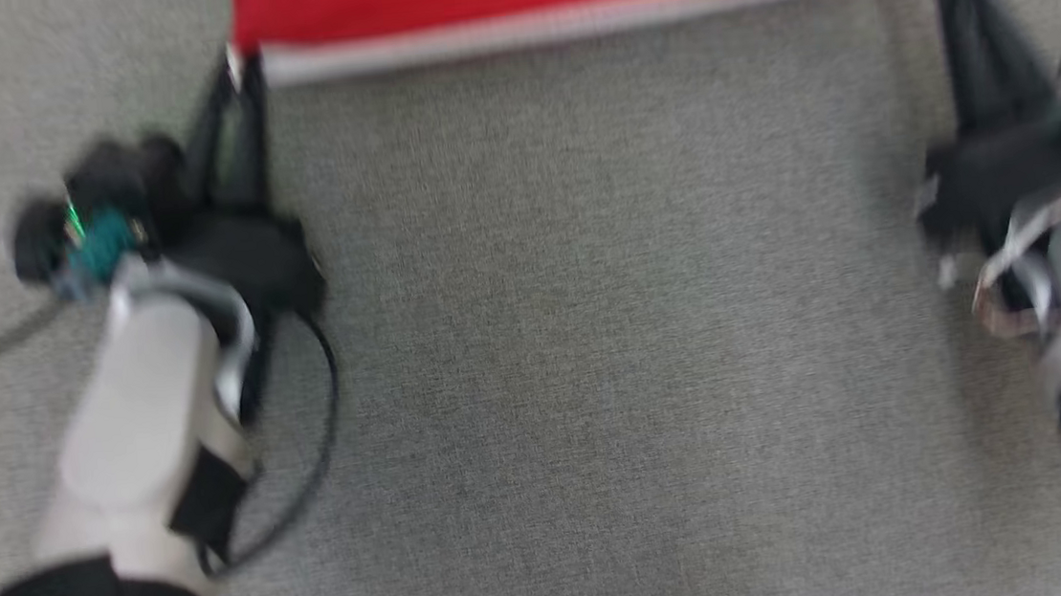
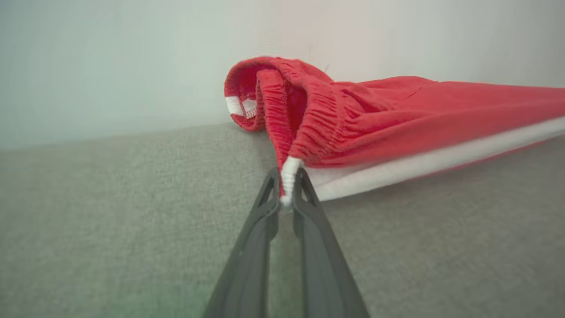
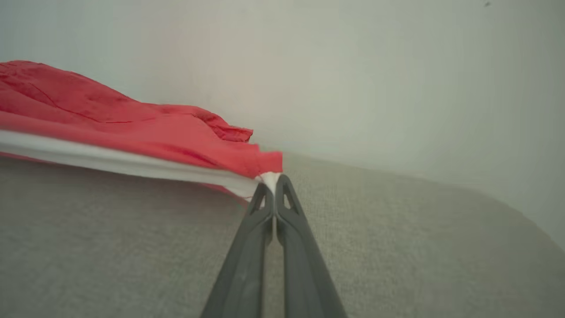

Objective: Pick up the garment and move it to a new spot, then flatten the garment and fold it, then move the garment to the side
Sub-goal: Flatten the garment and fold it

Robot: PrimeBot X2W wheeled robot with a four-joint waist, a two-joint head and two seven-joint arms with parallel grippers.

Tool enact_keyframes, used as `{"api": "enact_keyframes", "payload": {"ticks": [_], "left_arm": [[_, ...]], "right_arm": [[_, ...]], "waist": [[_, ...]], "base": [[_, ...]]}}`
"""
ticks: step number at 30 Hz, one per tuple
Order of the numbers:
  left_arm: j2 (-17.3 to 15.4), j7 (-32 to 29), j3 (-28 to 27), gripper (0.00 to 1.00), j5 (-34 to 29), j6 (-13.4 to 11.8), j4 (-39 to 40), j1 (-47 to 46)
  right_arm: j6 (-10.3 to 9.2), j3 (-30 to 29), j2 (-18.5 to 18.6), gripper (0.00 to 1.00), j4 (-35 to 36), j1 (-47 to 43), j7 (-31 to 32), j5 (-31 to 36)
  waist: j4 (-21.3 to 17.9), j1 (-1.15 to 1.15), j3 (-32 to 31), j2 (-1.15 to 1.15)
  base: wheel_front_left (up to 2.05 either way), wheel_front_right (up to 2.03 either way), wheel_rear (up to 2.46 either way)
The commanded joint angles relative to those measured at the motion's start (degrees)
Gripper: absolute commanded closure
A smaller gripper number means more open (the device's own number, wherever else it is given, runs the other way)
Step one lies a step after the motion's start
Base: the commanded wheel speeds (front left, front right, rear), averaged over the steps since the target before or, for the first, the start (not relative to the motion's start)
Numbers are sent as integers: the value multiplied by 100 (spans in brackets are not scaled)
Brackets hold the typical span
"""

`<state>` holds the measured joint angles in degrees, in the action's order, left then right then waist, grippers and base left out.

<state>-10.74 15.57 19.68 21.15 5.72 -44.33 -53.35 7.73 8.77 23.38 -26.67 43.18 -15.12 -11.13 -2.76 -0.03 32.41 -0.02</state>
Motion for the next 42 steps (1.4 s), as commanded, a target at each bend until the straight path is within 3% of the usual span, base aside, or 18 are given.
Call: {"api": "enact_keyframes", "payload": {"ticks": [1, 14, 21, 29, 42], "left_arm": [[9, -78, 43, 100, 33, 10, -298, 705], [275, -104, -953, 100, 63, 124, -195, 3357], [430, -115, -864, 100, 41, 126, -93, 4504], [413, -53, -774, 100, 198, 130, 231, 5113], [350, -35, -674, 100, 406, 132, 355, 5812]], "right_arm": [[-44, -107, 14, 100, 36, -145, -1, -38], [-63, -572, -511, 100, 234, -2704, -3, -66], [-64, -732, -793, 100, 191, -3905, -5, 14], [-62, -707, -1022, 100, 180, -4842, -5, 98], [-61, -792, -1113, 100, 59, -5472, -5, 142]], "waist": [[63, 3, -383, 2], [-223, 3, -2151, 2], [-249, 3, -3093, 2], [-272, 3, -3507, 2], [-175, 3, -3812, 2]], "base": [[0, 0, 0], [0, 0, 0], [0, 0, 0], [0, 0, 0], [0, 0, 0]]}}
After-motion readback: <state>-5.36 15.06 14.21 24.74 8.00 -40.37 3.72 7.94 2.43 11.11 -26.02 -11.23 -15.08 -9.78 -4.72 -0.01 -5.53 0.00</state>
